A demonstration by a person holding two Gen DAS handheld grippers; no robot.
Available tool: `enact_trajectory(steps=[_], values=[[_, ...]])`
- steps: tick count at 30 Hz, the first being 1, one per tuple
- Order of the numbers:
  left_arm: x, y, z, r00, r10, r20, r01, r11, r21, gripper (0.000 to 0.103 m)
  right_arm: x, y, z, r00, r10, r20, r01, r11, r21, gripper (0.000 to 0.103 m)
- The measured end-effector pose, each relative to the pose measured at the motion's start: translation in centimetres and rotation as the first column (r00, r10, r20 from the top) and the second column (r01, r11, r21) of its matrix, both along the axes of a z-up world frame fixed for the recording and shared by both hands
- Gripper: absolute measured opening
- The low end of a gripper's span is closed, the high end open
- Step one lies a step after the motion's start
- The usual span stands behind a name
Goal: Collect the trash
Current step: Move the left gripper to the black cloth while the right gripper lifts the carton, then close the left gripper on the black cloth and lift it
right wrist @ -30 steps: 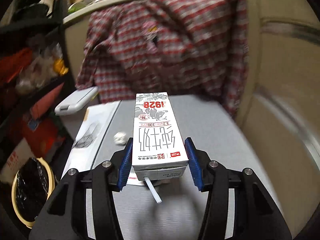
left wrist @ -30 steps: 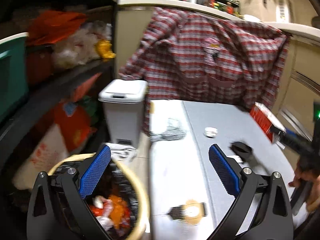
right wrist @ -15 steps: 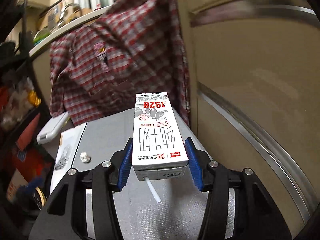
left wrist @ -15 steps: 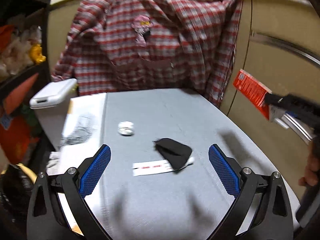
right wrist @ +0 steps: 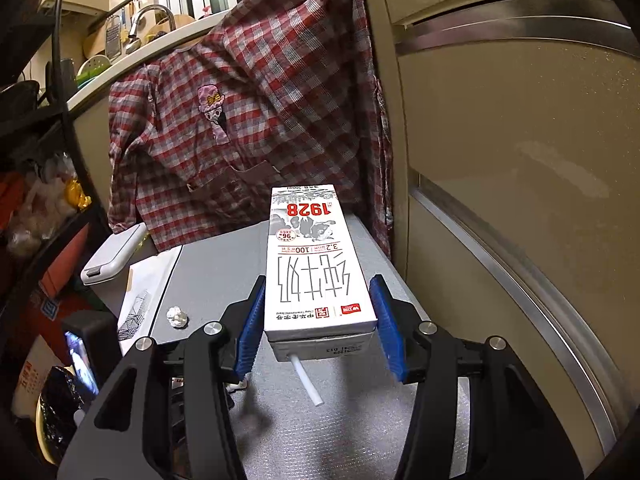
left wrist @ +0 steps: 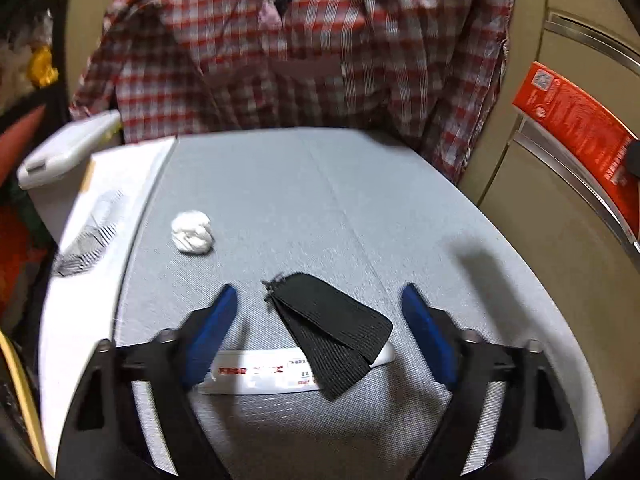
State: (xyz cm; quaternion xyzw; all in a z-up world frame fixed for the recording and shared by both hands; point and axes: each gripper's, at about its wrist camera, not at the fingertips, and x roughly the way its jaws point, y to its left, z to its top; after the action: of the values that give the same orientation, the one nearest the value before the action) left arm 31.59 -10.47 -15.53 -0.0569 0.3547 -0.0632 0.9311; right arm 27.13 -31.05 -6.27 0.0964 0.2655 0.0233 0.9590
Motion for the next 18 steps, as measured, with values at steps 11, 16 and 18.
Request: enact_trajectory(steps=[11,16,18], values=[[0.0,0.7,-0.4,1.000,-0.012,-0.028,0.012,1.000,-0.010,0.000,0.0,-0.9,0.0,1.000,-0.024,0.001,0.024,1.000,0.003,0.051],[-1.5,1.1,1.8,0.999,-0.034,0.023,0.034,0.999,-0.001,0.000,-0.1,-1.4,-0.2,0.999,-0.033,-0.003,0.033,0.999,0.004,0.051],[-2.2,1.6,2.7,0.999,-0.032,0.042,0.032,0.999,-0.002,0.000,-0.1,-1.6,-0.2,0.999,-0.037,-0.004,0.037,0.999,0.006,0.051]])
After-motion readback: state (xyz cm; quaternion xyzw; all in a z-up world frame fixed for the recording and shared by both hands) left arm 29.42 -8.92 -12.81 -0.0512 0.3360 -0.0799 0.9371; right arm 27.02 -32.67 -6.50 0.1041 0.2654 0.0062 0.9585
